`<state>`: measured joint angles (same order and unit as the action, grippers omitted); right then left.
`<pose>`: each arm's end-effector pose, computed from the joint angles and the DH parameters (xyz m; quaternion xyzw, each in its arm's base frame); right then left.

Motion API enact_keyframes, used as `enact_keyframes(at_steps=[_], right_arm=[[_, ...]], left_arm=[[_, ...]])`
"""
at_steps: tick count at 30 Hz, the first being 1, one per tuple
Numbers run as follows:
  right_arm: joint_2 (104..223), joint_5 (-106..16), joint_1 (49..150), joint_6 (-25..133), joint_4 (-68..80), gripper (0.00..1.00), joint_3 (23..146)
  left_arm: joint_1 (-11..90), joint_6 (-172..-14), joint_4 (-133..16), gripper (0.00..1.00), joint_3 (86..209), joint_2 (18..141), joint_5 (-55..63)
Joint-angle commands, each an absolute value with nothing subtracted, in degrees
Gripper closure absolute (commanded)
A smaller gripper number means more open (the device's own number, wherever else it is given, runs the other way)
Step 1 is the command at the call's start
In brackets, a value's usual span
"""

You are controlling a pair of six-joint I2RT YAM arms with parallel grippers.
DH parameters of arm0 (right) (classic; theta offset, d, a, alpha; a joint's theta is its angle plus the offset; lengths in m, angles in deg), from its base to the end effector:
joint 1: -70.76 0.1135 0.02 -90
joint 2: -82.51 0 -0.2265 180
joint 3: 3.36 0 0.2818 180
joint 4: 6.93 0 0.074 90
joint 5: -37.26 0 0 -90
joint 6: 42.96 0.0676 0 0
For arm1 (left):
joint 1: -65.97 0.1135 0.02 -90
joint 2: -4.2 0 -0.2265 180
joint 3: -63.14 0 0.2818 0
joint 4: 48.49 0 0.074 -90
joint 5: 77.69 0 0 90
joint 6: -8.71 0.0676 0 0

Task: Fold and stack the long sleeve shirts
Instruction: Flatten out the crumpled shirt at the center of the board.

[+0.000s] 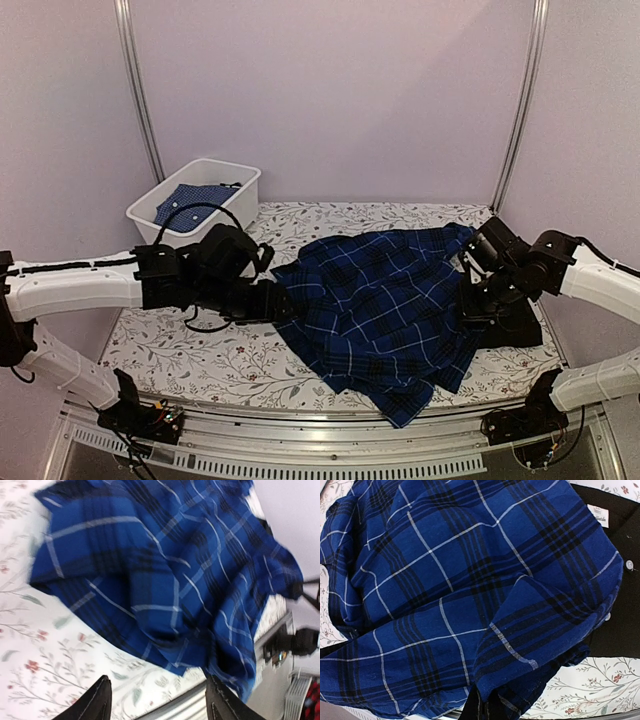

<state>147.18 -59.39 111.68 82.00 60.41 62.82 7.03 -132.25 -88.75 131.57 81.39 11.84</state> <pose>0.2035 0.1661 0.1969 -0.0386 0.9755 0.0838 0.1997 0.1755 -0.2925 0.1845 0.0666 0.9344 -0.2888 0.1979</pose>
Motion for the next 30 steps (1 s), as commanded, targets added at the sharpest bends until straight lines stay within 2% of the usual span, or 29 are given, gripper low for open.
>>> enact_keyframes(at_steps=[1,8,12,16,19,21,24,25,30], right_arm=[[148.33,-57.66,114.21,82.93,54.82,0.98,62.12],[150.64,-56.91,115.44,83.42,51.55,0.96,62.02],[151.06,-56.81,115.58,83.36,50.68,0.96,61.77],[151.24,-56.78,115.61,83.01,50.1,0.96,61.76],[151.12,-56.89,115.63,82.85,49.96,0.96,61.44],[150.92,-56.92,115.58,82.66,49.73,0.96,61.05],[151.04,-56.52,115.63,82.14,49.33,0.96,60.84],[151.13,-56.26,115.66,81.97,49.27,0.96,60.87],[151.84,-53.55,116.78,80.94,48.38,0.98,61.82]], left_arm=[[18.03,-131.53,-83.99,0.37,124.11,77.69,16.04],[31.31,-123.55,-72.76,0.36,120.69,86.9,8.15],[33.1,-121.82,-67.3,0.33,121.37,94.84,4.3],[33.11,-122.45,-63.64,0.35,122.68,100.77,1.94],[32.94,-123.71,-61.8,0.47,122.57,102.83,0.51],[32.83,-124.2,-61.73,0.64,122.82,103.39,0.42],[32.91,-123.72,-63.78,0.97,124.97,101.69,2.7],[32.98,-123.1,-65.74,1.0,126.15,100.43,4.62],[36.8,-116.59,-81.82,1.0,136.36,92.23,16.17]])
